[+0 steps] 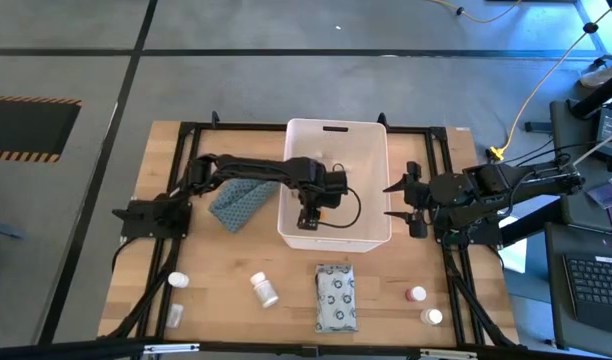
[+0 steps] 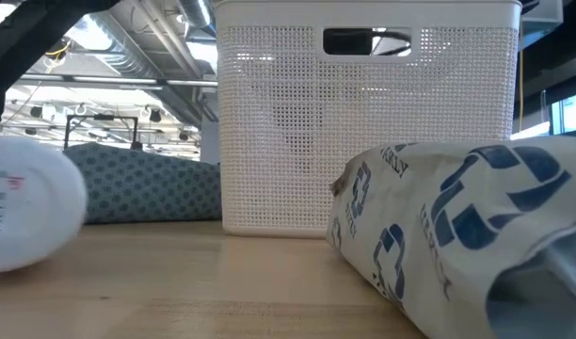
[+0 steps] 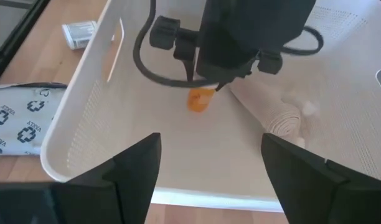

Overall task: Pick & place medical supplies in basket/bin
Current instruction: Put the orange medicine bottle into the white bin

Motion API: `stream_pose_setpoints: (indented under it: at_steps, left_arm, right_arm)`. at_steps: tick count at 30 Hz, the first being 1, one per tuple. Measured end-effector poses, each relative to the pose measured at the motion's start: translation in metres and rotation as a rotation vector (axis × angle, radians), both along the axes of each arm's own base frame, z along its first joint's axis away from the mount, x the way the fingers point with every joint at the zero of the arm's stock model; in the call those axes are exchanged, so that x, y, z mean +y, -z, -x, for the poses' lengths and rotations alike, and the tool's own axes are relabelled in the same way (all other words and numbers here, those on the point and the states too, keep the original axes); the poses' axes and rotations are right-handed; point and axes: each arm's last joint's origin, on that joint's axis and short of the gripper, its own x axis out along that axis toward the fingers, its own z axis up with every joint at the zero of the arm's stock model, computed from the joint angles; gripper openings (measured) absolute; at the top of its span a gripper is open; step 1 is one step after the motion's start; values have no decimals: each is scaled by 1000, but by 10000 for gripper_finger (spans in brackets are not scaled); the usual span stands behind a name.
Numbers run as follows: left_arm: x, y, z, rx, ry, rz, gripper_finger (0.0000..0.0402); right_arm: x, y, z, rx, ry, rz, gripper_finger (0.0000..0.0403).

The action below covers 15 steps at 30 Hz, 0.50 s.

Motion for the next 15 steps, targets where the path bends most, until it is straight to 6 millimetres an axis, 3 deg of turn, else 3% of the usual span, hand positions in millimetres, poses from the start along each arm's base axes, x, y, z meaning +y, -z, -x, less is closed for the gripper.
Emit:
stream_pose_setpoints:
  at_steps: [7, 15]
  left_arm:
    - [0, 15, -3, 47, 7, 1, 208]
    - [0, 15, -2, 49, 9, 5, 217]
  right_arm:
    - [0, 0, 0, -1, 2, -2, 278]
    - [0, 0, 0, -1, 1, -2, 278]
